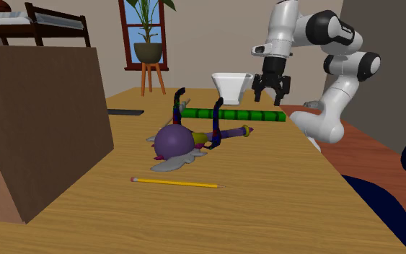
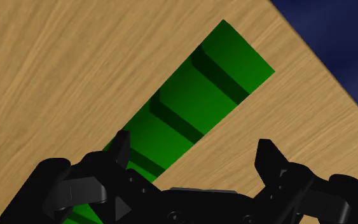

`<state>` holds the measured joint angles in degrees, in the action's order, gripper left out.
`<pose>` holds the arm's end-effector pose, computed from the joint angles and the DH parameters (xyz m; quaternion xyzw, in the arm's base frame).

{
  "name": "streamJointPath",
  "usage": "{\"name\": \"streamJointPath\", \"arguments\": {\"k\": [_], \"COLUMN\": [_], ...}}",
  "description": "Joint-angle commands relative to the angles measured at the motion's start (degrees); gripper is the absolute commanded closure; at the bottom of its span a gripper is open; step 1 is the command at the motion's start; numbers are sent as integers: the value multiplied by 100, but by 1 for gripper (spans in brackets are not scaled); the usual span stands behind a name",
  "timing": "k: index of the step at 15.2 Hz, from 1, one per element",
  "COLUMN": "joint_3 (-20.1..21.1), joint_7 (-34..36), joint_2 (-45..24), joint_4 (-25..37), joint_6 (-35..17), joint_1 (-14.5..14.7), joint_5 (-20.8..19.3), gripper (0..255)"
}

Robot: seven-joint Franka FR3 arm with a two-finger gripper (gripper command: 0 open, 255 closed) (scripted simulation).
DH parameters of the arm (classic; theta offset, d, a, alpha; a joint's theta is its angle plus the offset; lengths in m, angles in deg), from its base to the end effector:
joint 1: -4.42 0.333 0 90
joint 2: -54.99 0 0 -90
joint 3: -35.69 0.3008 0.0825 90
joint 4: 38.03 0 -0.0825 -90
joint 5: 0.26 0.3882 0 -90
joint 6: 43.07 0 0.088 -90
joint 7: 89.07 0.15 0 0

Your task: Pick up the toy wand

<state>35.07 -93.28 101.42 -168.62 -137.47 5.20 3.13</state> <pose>0.3299 0.0085 0.5900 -0.9947 -0.0396 -0.0903 0.0305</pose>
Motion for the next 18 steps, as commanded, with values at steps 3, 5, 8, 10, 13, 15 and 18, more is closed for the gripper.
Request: {"name": "streamJointPath", "arguments": {"k": [3, 5, 8, 10, 13, 15, 18], "joint_3": [146, 288, 489, 620, 805, 919, 1078], "joint_7": [195, 390, 687, 889, 1200, 1413, 1738], "joint_2": [-397, -801, -1420, -1840, -2484, -2925, -3610], "joint_4": [233, 496, 950, 1291, 1865, 2292, 3008], "joint_6": [-201, -377, -593, -702, -813, -848, -837], "joint_1": [-3, -15, -41, -67, -105, -123, -136], "joint_5": [40, 61, 50, 17, -77, -170, -353], "gripper": [0, 0, 0, 0, 0, 0, 0]}}
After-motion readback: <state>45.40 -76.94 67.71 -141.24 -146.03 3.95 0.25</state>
